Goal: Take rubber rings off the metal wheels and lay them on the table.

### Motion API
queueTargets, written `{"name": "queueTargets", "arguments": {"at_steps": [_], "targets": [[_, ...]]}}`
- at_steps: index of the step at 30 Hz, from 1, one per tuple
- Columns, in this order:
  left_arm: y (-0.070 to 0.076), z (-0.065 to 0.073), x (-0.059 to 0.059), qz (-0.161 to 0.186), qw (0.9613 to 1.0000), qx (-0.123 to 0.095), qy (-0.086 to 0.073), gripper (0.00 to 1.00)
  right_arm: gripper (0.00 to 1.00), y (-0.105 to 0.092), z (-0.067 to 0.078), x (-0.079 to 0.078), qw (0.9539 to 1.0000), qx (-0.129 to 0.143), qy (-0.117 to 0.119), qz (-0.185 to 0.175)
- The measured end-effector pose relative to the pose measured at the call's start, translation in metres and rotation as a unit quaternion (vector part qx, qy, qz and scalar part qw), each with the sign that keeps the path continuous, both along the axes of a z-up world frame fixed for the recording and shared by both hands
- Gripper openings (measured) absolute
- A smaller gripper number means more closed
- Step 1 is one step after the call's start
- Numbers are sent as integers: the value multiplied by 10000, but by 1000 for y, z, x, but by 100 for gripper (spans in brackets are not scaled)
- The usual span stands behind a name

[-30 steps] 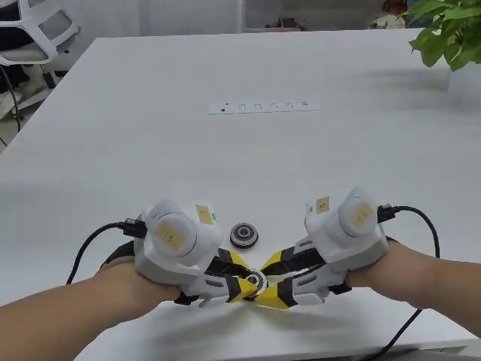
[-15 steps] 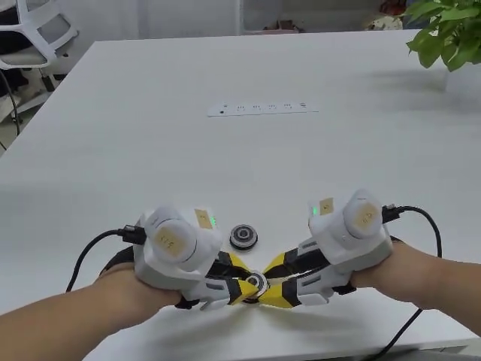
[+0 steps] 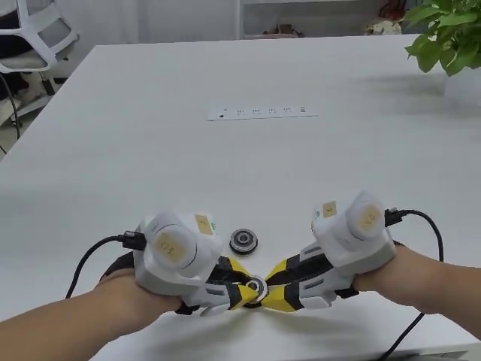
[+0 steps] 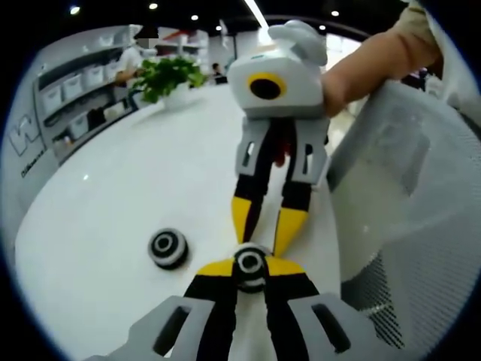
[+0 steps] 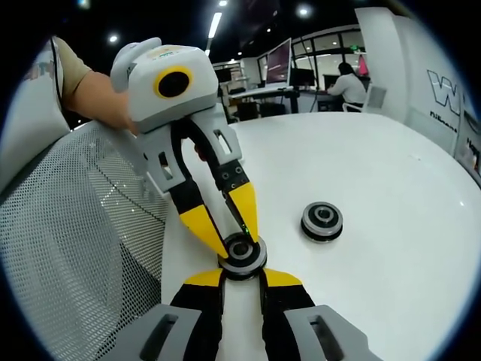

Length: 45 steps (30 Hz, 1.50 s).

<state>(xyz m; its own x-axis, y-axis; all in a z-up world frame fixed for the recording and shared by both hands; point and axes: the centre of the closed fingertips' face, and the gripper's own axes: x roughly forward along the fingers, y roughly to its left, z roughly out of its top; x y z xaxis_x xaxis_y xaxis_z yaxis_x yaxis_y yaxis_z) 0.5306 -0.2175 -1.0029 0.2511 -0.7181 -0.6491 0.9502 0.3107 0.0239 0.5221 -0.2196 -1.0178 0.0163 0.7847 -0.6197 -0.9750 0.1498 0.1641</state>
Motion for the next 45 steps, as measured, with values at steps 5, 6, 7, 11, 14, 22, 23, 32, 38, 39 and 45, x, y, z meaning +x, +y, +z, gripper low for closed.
{"name": "queueTargets", "arguments": {"at_steps": [5, 6, 7, 11, 14, 22, 23, 32, 38, 39, 45], "targets": [[0, 0, 0, 9, 10000, -2, 4, 13, 9, -3, -2, 0, 10000, -40, 5, 9], [0, 0, 0, 11, 10000, -2, 3, 13, 9, -3, -2, 0, 10000, -18, 57, -38], [0, 0, 0, 15, 10000, 2, 2, 13, 9, -3, -2, 0, 10000, -21, 48, -30], [0, 0, 0, 26, 10000, 19, -14, 13, 7, -4, -2, 0, 9999, -20, 113, -79], [0, 0, 0, 26, 10000, 24, -24, 13, 5, -5, -2, 0, 9995, 21, 262, -175], [1, 0, 1, 4, 10000, 40, -55, 13, 0, -6, -2, 0, 9979, 70, 534, -348], [1, 0, 1, 3, 10000, 41, -56, 13, 0, -6, -2, 1, 9973, 100, 603, -400], [1, 0, 2, 11, 9999, 60, -88, 13, 0, -11, 3, 8, 9835, 470, 1379, -1070], [1, -1, 2, 45, 9999, 70, -89, 13, 0, -10, 8, 11, 9731, 732, 1725, -1339], [0, -1, 2, 53, 9999, 75, -90, 13, 0, -9, 8, 12, 9709, 781, 1787, -1387], [0, -1, 3, 110, 9998, 103, -88, 13, 0, -8, 11, 11, 9649, 947, 1951, -1484]]}}
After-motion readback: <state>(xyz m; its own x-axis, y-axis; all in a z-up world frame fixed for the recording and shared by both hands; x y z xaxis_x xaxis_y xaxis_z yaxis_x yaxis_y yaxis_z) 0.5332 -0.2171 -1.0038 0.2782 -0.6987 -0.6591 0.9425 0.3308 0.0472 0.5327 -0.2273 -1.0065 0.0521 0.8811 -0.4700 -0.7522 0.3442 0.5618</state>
